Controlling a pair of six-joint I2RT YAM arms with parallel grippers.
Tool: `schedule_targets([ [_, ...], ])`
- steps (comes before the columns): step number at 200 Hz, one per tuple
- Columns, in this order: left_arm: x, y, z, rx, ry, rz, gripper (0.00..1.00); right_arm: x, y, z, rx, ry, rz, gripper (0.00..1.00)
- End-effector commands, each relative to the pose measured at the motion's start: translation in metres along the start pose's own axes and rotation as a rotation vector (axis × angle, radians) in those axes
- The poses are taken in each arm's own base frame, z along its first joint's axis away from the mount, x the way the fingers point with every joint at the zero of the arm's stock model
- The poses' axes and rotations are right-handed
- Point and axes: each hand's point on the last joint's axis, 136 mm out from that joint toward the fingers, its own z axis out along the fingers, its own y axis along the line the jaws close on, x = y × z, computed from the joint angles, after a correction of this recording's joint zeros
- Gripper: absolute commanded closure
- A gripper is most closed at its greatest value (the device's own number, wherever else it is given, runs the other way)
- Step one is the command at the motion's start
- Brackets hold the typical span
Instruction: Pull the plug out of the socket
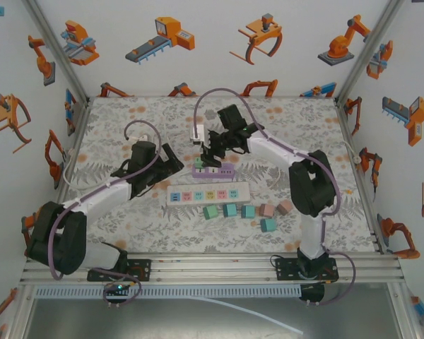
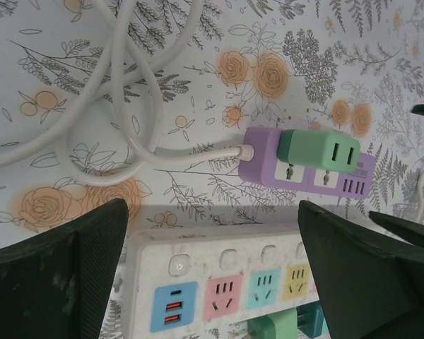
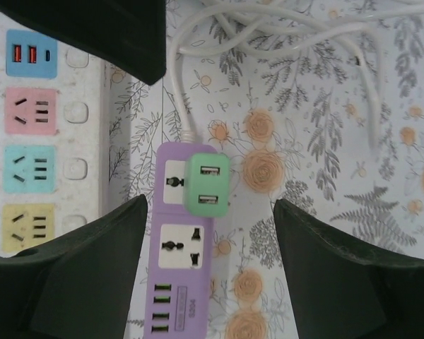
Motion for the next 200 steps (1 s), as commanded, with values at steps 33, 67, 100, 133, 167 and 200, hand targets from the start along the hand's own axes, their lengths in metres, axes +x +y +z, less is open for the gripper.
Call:
schedule_targets([
  [33,-0.01,-0.012,0.016,0.038,-0.023,-0.002,0.09,0.01,0.004,0.025,-0.08,0.018,0.019,0.4],
  [67,-0.003,-0.017,0.026,0.064,0.02,0.018,0.13,0.013,0.004,0.032,-0.09,0.024,0.039,0.49],
  [100,0.003,-0.022,0.037,0.088,0.047,0.024,0.16,0.012,0.004,0.034,-0.099,0.01,0.044,0.59],
  [133,0.012,-0.022,0.049,0.079,0.09,0.029,0.17,0.01,0.002,0.033,-0.096,0.008,0.056,0.69],
  [167,0.024,-0.024,0.06,0.063,0.129,0.071,0.18,0.007,0.002,0.032,-0.1,0.001,0.059,0.73],
  [200,0.035,-0.016,0.065,-0.026,0.159,0.136,0.25,0.003,0.0,0.032,-0.097,-0.008,0.063,0.75],
])
